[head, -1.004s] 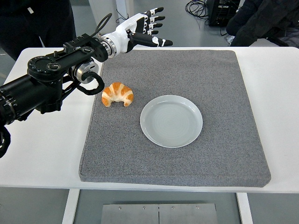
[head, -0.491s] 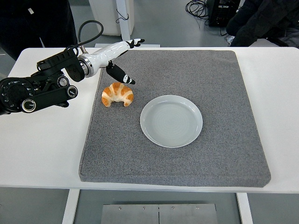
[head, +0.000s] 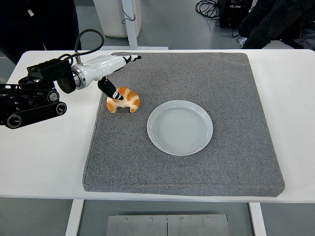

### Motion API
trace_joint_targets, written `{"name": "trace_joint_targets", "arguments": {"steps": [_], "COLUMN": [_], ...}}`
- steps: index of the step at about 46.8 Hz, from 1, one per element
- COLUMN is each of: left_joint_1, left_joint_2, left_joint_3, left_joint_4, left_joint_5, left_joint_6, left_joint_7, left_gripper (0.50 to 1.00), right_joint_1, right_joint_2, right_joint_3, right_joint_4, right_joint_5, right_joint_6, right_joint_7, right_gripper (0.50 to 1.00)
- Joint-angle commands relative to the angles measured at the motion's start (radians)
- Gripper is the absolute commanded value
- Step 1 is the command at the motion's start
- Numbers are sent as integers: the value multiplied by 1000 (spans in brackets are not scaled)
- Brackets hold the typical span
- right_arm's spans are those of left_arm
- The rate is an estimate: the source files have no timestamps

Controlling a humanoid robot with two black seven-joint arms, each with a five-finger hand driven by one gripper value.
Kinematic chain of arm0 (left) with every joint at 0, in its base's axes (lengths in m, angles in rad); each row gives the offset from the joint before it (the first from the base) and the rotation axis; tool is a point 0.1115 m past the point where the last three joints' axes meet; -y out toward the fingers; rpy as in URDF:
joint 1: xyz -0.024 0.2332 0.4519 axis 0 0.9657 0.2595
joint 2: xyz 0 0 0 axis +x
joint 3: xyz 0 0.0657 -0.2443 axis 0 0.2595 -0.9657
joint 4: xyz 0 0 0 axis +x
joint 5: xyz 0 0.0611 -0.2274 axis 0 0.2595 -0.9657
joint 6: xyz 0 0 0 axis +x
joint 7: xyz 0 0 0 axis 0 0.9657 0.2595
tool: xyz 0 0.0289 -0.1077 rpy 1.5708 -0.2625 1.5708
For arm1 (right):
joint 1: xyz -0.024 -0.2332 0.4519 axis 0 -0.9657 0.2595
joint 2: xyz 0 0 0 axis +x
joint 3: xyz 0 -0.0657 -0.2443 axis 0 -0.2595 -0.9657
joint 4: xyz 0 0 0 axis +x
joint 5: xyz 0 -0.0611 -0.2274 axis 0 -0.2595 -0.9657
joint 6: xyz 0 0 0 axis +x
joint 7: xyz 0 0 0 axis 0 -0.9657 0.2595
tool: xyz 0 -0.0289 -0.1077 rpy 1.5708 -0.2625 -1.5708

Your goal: Place the bread on the plate

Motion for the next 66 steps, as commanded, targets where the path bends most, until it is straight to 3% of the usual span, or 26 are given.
{"name": "trace_joint_targets", "arguments": {"steps": [1, 18, 66], "left_joint_1": [0, 20, 111], "left_joint_2": [-6, -52, -130], "left_joint_3": [4, 28, 31], "left_joint_4": [0, 34, 158], "left_joint_5": [19, 33, 73], "left_joint_6": [1, 2, 97], "left_joint_7": [4, 3, -6], "left_gripper": [986, 986, 986], "right_joint_1": [0, 0, 0], "right_joint_2": [0, 0, 0], "right_joint_3": [0, 0, 0], "right_joint_4": [-1, -1, 1], "right_joint_5": [0, 0, 0], "right_joint_6": [0, 0, 0], "right_joint_7": [0, 0, 0], "right_gripper": [1000, 1000, 1000]}}
